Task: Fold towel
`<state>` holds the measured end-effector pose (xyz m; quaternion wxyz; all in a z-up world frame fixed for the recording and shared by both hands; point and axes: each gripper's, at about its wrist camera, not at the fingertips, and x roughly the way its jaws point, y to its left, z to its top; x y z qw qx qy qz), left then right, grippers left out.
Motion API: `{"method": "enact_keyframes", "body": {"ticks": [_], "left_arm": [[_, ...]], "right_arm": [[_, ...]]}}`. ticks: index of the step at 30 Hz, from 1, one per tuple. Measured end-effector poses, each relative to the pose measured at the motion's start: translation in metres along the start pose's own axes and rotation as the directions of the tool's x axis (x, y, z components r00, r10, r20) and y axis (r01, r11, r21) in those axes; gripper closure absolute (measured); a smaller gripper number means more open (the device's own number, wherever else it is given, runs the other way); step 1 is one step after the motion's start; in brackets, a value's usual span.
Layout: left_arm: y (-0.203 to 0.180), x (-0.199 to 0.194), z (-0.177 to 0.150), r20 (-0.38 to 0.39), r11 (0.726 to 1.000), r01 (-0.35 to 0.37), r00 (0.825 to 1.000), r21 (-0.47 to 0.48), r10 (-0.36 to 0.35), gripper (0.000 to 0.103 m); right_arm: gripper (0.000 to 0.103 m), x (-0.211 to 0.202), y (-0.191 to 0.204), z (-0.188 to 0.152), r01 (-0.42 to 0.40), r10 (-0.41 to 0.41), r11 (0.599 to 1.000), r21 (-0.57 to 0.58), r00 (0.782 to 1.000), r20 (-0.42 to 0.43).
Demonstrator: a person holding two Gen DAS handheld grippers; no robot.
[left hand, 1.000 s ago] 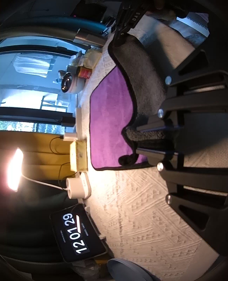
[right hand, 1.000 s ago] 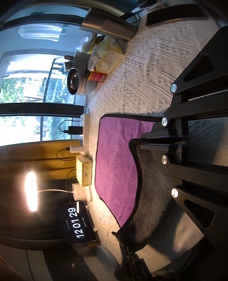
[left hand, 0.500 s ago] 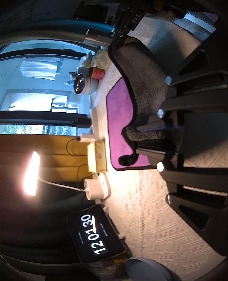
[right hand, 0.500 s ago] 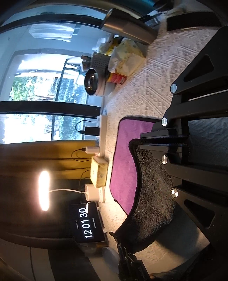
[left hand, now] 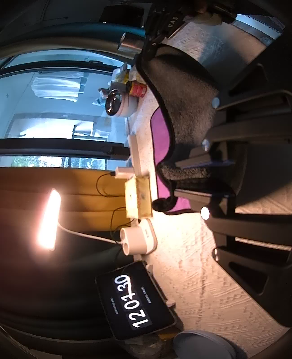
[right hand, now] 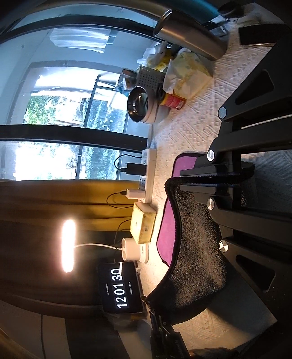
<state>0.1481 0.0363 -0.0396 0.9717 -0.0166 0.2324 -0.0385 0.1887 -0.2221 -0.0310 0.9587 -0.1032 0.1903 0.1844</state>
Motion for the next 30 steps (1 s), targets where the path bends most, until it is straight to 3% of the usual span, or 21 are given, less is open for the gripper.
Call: {"method": "enact_keyframes", "body": {"ticks": [30], "left_arm": [[0.018,0.069,0.045,0.017,0.999,0.002,1.0,0.035,-0.003,0.085]], "right_arm": [[0.098,0.056,-0.018,0.04,0.001,0.0,1.0,-0.028,0.999,0.033]]}}
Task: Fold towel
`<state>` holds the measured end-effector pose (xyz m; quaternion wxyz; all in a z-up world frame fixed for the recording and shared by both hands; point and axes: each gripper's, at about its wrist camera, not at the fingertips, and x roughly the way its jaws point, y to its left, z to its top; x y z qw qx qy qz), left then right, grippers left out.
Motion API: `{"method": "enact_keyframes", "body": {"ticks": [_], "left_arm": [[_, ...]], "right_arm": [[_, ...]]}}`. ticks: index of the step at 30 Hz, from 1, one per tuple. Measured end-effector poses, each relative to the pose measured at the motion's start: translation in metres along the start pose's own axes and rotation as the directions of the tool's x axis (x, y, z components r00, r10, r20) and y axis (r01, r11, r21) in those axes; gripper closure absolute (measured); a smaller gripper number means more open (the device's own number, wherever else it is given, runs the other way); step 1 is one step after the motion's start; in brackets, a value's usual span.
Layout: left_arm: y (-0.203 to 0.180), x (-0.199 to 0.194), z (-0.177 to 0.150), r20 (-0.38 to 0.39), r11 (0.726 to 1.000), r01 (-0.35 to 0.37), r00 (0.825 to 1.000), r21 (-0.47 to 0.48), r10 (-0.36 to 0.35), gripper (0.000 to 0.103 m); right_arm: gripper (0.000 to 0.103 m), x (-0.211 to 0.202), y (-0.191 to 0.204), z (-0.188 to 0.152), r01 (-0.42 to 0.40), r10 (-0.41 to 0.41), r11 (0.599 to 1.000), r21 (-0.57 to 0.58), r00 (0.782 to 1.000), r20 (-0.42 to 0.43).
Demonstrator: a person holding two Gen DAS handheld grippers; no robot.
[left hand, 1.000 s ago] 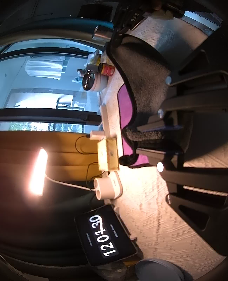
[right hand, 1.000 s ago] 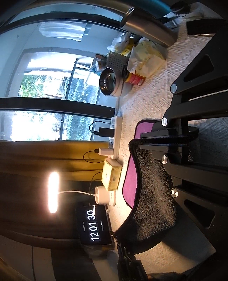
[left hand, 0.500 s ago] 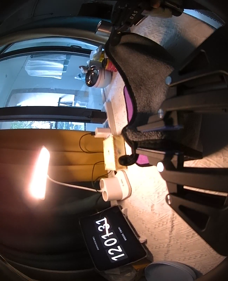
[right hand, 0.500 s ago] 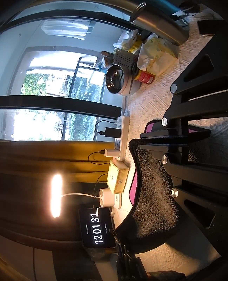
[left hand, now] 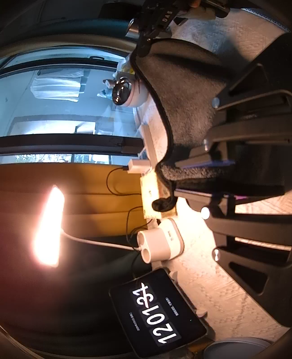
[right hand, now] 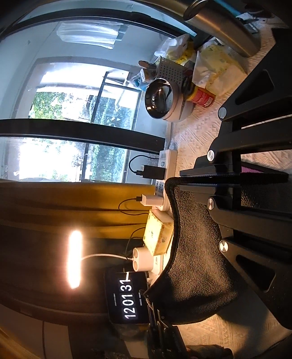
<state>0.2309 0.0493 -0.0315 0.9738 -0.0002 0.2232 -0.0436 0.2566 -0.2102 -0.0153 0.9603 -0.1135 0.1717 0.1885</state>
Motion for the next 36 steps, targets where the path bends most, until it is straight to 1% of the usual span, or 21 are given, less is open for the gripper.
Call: {"method": "enact_keyframes", "body": {"ticks": [4,12,15,21,28,36], "left_arm": [[0.007,0.015,0.004,-0.013,1.0,-0.007,1.0,-0.008,0.007,0.085],[0.018,0.043,0.01,-0.053,1.0,-0.006,0.999,-0.017,0.005,0.085],[0.021,0.054,0.012,-0.067,1.0,-0.01,0.998,-0.015,0.009,0.085],[0.031,0.081,0.011,-0.106,0.999,-0.006,0.994,-0.043,0.001,0.085],[0.038,0.109,0.005,-0.178,0.998,-0.001,0.984,-0.07,-0.011,0.085],[0.038,0.128,0.001,-0.237,0.995,0.005,0.971,-0.099,-0.028,0.085]], "right_arm": [[0.098,0.012,-0.004,0.004,0.003,-0.003,1.0,0.001,1.0,-0.007],[0.098,0.042,-0.005,0.01,0.016,-0.017,0.999,-0.037,0.999,-0.03],[0.098,0.058,-0.007,0.011,0.01,-0.012,0.999,-0.036,0.999,-0.052],[0.098,0.085,-0.009,0.009,0.02,-0.023,0.999,-0.034,0.995,-0.092],[0.098,0.112,-0.009,0.002,0.026,-0.031,0.999,-0.036,0.99,-0.139],[0.098,0.133,-0.01,-0.008,0.021,-0.027,0.999,-0.031,0.977,-0.211]]}}
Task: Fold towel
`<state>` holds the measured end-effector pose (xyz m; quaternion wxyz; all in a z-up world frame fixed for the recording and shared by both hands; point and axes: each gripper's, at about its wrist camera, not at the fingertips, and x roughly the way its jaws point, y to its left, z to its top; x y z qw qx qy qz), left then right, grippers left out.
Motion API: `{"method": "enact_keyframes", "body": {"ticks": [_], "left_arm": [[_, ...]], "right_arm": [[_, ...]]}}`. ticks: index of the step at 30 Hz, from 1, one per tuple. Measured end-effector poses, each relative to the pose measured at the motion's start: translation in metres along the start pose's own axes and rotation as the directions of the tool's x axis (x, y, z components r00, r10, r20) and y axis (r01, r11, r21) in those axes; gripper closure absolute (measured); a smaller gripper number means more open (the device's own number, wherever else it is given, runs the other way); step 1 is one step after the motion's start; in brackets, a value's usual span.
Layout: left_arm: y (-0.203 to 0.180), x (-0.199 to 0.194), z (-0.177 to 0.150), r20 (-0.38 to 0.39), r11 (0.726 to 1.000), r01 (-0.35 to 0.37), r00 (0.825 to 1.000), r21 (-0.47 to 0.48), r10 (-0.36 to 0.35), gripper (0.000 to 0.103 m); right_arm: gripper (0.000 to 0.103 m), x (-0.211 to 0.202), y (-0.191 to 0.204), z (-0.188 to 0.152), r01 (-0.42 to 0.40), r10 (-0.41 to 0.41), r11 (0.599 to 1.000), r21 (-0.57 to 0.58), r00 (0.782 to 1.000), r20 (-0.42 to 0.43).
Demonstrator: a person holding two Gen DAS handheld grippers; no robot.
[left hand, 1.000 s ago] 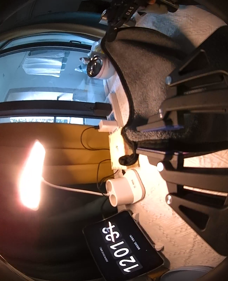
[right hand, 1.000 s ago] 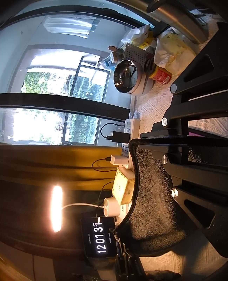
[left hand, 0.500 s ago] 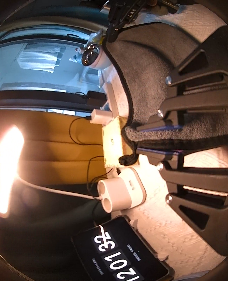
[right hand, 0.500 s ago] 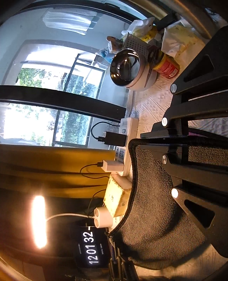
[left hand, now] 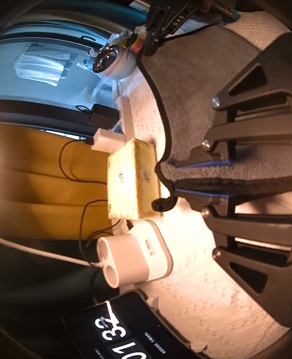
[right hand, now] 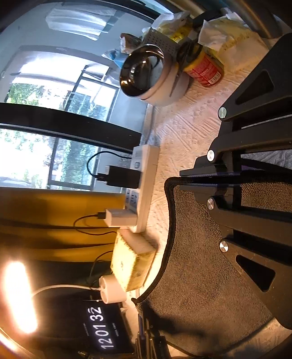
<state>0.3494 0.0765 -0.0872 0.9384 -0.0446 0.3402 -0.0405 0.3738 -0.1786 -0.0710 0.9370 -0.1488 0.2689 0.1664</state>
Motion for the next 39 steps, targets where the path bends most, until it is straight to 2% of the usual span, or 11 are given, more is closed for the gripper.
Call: {"method": "enact_keyframes", "body": {"ticks": [7,15,22,25,29,30,32,33,35,37,39], "left_arm": [[0.004,0.021,-0.003,-0.093,1.0,0.001,0.996,-0.026,-0.004,0.084],[0.017,0.033,-0.006,-0.153,0.995,0.024,0.988,-0.099,-0.039,0.082],[0.016,0.035,-0.006,-0.166,0.994,0.025,0.985,-0.102,-0.042,0.078],[0.012,0.035,-0.006,-0.172,0.997,0.006,0.985,-0.073,-0.018,0.075],[0.008,0.035,-0.006,-0.181,0.998,0.006,0.983,-0.058,-0.017,0.065],[0.008,0.033,-0.005,-0.183,0.998,0.016,0.983,-0.064,-0.027,0.057],[0.009,0.029,-0.004,-0.168,0.998,0.011,0.986,-0.069,-0.023,0.049],[0.009,0.027,-0.004,-0.159,0.998,0.002,0.987,-0.069,-0.013,0.035],[0.011,0.023,-0.003,-0.146,0.997,0.004,0.989,-0.081,-0.016,0.015],[0.014,0.016,-0.003,-0.129,0.996,0.009,0.991,-0.091,-0.021,0.012],[0.015,0.01,-0.002,-0.108,0.996,0.001,0.994,-0.089,-0.011,0.012]], "right_arm": [[0.098,0.016,-0.001,-0.006,0.01,-0.01,1.0,0.006,0.999,-0.05],[0.098,0.033,-0.006,-0.007,0.017,-0.011,0.999,0.039,0.99,-0.137],[0.098,0.048,-0.005,-0.009,0.037,-0.03,0.999,0.028,0.976,-0.215],[0.097,0.053,-0.006,-0.01,0.034,-0.026,0.999,0.028,0.969,-0.244],[0.094,0.057,-0.006,-0.011,0.031,-0.021,0.999,0.032,0.965,-0.26],[0.093,0.056,-0.007,-0.011,0.031,-0.021,0.999,0.033,0.965,-0.26],[0.09,0.056,-0.008,-0.011,0.032,-0.02,0.998,0.044,0.965,-0.26],[0.085,0.055,-0.01,-0.011,0.033,-0.018,0.998,0.052,0.966,-0.259],[0.068,0.055,-0.014,-0.011,0.058,-0.038,0.996,0.072,0.966,-0.256],[0.049,0.052,-0.017,-0.011,0.076,-0.053,0.993,0.086,0.967,-0.248],[0.044,0.047,-0.019,-0.01,0.082,-0.057,0.992,0.091,0.969,-0.241]]}}
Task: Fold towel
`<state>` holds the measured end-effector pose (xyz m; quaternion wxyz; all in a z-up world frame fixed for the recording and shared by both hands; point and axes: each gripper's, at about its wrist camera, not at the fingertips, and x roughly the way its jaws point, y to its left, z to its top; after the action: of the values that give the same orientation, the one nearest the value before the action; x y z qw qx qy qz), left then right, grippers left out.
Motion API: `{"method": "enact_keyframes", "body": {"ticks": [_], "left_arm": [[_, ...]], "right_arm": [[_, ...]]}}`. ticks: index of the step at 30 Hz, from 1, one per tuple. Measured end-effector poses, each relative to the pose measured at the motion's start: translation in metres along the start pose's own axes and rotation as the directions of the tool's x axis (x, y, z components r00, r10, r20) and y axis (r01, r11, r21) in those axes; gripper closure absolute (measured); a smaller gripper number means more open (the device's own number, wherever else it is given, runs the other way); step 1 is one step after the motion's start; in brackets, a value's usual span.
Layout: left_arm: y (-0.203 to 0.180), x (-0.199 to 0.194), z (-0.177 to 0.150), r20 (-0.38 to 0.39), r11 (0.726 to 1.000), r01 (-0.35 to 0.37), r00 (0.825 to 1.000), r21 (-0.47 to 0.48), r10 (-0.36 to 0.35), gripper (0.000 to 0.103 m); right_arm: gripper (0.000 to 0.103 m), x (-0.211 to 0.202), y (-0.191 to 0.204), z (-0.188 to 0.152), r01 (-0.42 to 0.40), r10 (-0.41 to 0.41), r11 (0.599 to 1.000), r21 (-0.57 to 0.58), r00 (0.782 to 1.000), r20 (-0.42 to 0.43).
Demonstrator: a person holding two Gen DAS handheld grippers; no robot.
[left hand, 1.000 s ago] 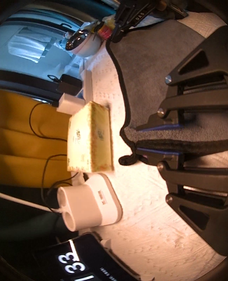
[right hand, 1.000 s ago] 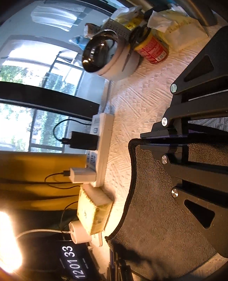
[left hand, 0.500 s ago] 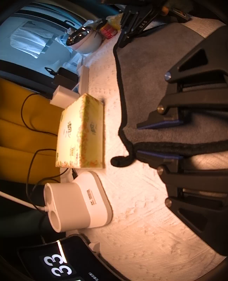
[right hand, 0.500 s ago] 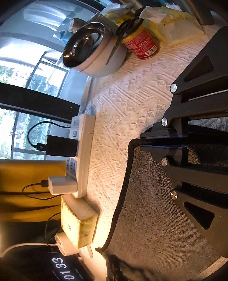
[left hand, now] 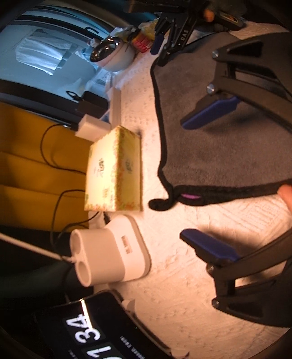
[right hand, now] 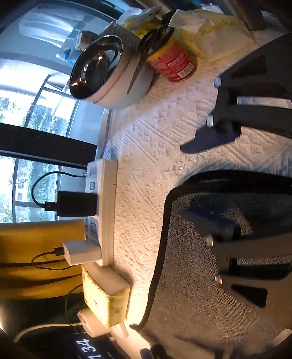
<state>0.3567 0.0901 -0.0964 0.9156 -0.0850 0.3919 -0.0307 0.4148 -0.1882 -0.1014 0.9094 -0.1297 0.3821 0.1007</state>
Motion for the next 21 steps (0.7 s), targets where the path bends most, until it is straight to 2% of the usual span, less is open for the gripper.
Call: {"method": "enact_keyframes", "body": {"ticks": [5,13,21], "left_arm": [[-0.002,-0.012,0.0,0.025,1.0,0.01,1.0,-0.006,-0.01,0.011],[-0.018,-0.05,-0.014,0.083,1.0,0.011,0.996,0.029,-0.014,0.011],[-0.028,-0.091,-0.034,0.141,1.0,-0.001,0.99,0.021,-0.002,0.011]], "right_arm": [[0.043,-0.02,0.003,0.003,0.023,-0.023,1.0,-0.016,0.999,0.043],[0.043,-0.051,0.006,-0.003,-0.011,0.011,1.0,-0.004,0.995,0.096],[0.043,-0.106,0.011,-0.014,-0.033,0.034,0.999,-0.007,0.98,0.196]]}}
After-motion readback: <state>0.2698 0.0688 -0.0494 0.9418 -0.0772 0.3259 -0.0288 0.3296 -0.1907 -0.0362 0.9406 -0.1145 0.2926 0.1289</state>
